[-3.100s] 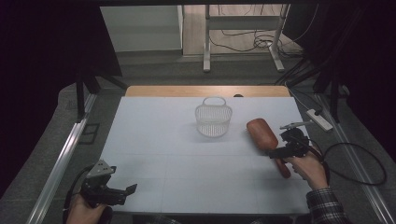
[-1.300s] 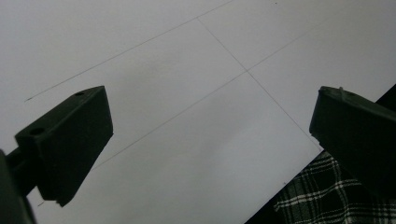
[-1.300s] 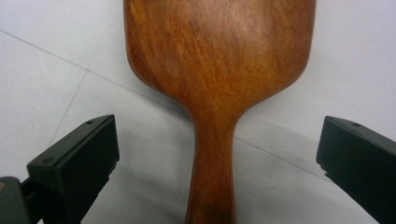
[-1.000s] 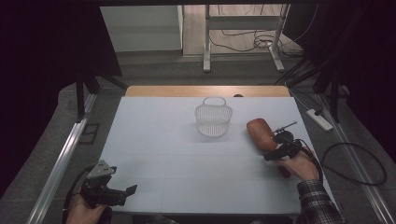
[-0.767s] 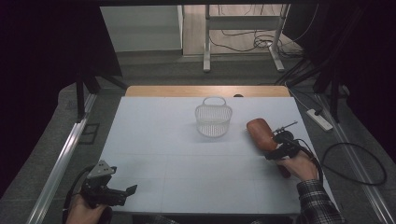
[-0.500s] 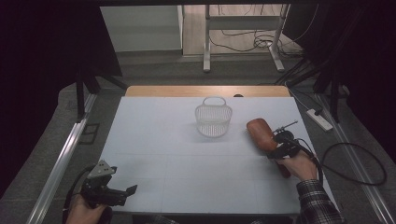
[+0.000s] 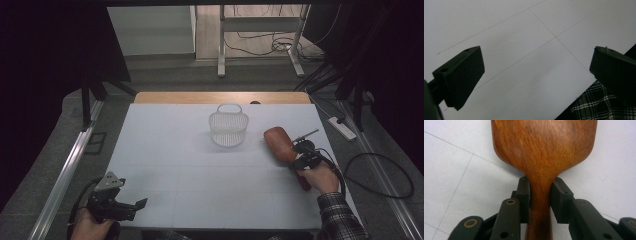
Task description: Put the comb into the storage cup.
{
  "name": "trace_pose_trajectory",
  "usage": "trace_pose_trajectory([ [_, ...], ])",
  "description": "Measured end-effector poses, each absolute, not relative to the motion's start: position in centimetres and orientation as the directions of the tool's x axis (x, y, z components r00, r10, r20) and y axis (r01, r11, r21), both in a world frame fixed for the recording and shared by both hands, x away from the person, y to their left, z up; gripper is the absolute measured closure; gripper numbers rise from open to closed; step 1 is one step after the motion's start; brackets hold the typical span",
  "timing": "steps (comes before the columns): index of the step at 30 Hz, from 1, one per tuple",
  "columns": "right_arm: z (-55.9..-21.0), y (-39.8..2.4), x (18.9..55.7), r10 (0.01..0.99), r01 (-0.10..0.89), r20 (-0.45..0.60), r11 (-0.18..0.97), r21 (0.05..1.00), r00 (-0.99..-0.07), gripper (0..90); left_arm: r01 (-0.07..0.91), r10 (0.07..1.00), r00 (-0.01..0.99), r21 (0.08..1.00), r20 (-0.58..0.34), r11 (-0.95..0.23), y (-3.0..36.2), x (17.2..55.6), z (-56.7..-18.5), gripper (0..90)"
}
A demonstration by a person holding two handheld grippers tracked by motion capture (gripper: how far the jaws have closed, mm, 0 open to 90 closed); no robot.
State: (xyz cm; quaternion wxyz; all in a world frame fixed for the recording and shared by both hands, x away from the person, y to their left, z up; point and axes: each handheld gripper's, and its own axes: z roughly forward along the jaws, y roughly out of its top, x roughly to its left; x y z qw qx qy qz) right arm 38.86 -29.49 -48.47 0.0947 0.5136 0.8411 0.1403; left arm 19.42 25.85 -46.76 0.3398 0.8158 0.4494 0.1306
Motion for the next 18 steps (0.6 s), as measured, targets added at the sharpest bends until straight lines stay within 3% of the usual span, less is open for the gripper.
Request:
trace_pose_trajectory([
  [18,-48.24,-29.99,37.87,0.907,0.843,0.052,0.365,0.396,-0.418,72.0,0.644,0.835,0.541,0.687,-0.1,-0.335,26.12,19.3,-46.65,0.0],
])
